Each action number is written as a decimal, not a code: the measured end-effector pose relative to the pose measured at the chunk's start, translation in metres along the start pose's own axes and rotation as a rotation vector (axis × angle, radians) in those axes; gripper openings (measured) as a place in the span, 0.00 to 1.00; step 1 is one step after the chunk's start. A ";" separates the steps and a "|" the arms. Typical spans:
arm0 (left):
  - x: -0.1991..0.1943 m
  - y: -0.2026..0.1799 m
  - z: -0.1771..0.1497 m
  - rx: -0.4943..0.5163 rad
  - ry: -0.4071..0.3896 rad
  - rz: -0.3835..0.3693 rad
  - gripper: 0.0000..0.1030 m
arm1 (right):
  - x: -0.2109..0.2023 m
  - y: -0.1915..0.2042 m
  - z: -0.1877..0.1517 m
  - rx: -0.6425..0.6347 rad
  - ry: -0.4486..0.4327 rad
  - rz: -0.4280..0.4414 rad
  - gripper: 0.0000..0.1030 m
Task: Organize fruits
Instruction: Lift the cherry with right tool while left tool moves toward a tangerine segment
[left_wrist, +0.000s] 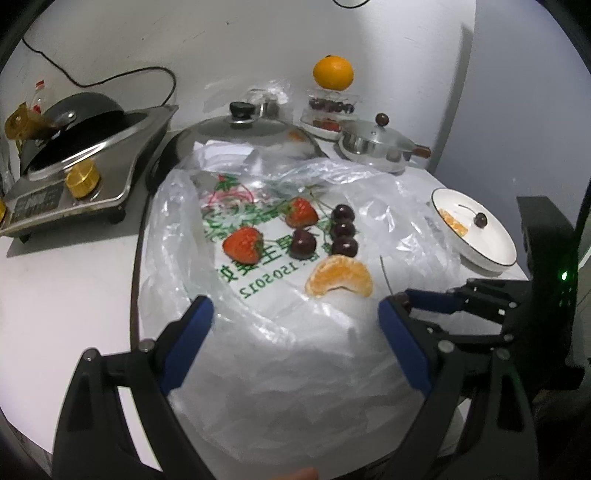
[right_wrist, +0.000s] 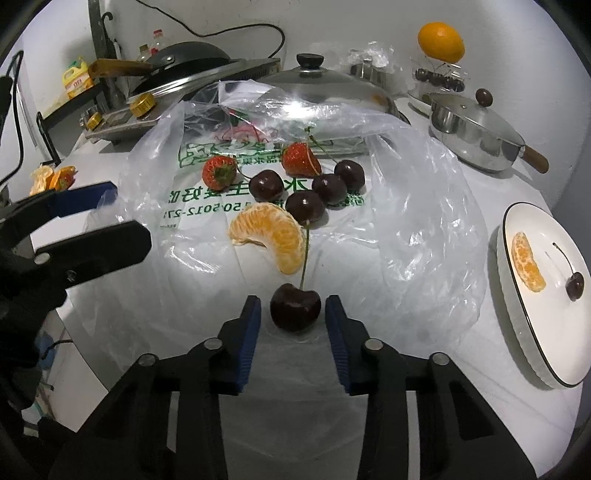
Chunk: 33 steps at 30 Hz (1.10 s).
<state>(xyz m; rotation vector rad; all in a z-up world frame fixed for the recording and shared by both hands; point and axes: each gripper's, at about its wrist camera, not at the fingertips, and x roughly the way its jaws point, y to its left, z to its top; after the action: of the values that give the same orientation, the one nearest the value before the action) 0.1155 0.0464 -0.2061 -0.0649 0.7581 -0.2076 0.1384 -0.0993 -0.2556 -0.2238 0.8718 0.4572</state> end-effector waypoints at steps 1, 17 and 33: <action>0.000 -0.002 0.001 0.002 0.000 0.001 0.89 | 0.000 0.000 0.000 -0.002 -0.003 0.000 0.30; 0.017 -0.028 0.022 0.034 0.017 0.027 0.89 | -0.029 -0.033 0.015 0.011 -0.106 0.021 0.29; 0.045 -0.058 0.045 0.100 0.015 0.022 0.89 | -0.035 -0.072 0.022 0.043 -0.150 0.024 0.29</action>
<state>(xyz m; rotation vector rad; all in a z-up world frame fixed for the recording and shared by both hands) 0.1689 -0.0210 -0.1965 0.0403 0.7617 -0.2250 0.1679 -0.1648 -0.2141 -0.1379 0.7376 0.4709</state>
